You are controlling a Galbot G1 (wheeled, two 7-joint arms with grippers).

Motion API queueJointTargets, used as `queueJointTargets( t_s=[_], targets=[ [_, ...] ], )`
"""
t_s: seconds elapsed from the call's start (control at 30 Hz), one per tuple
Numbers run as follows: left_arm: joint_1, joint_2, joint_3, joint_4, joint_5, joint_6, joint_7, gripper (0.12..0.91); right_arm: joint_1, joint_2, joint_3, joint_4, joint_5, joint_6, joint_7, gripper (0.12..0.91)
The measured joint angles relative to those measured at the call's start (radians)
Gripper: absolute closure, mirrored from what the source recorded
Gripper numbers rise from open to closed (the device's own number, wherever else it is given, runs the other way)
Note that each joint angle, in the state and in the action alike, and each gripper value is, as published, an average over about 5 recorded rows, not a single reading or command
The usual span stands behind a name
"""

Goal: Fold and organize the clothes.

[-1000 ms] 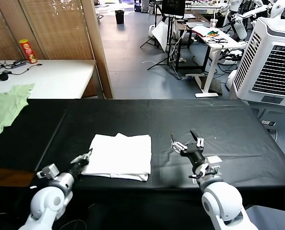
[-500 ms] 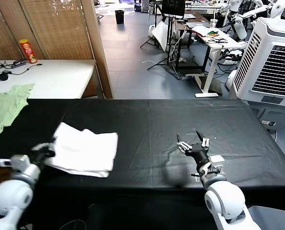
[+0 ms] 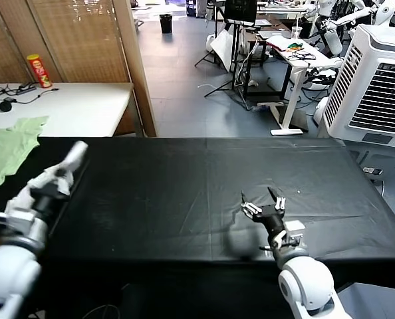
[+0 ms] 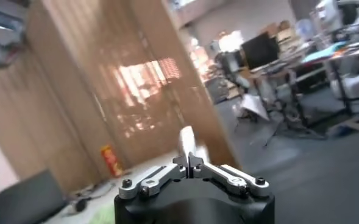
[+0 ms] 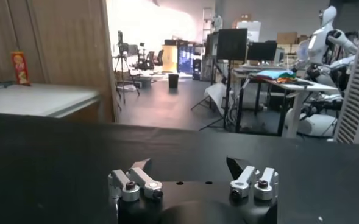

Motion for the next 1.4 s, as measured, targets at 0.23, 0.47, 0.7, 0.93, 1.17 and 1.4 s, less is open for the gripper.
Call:
queueJointTargets(
  t_s=[0.23,0.47,0.7,0.93,1.17,1.4],
  targets=[
    [-0.038,-0.208,0.311,0.113,0.138,-0.034,-0.051,0.892,-0.02,-0.006,-0.005,0.008,0.022,-0.005,-0.004,0.227],
    [-0.054,-0.336,0.493,0.15,0.215,-0.084,-0.006,0.768,0.008,-0.022,-0.041,-0.011,0.146,-0.076,-0.035,0.227],
    [-0.067,-0.328,0.51,0.104,0.153,-0.193,0.107,0.385,0.053,-0.025,-0.095,-0.046,0.296,-0.167,-0.03,0.227],
    [-0.079,-0.27,0.433,0.067,0.082,-0.235,0.108,0.235,0.111,0.008,-0.17,-0.095,0.41,-0.215,0.003,0.227],
    [-0.045,-0.216,0.351,0.032,0.083,-0.257,0.102,0.232,0.177,0.055,-0.262,-0.178,0.471,-0.228,0.009,0.23],
    [-0.008,-0.197,0.291,0.01,0.07,-0.261,0.098,0.232,0.221,0.099,-0.308,-0.258,0.523,-0.231,0.047,0.373]
  ],
)
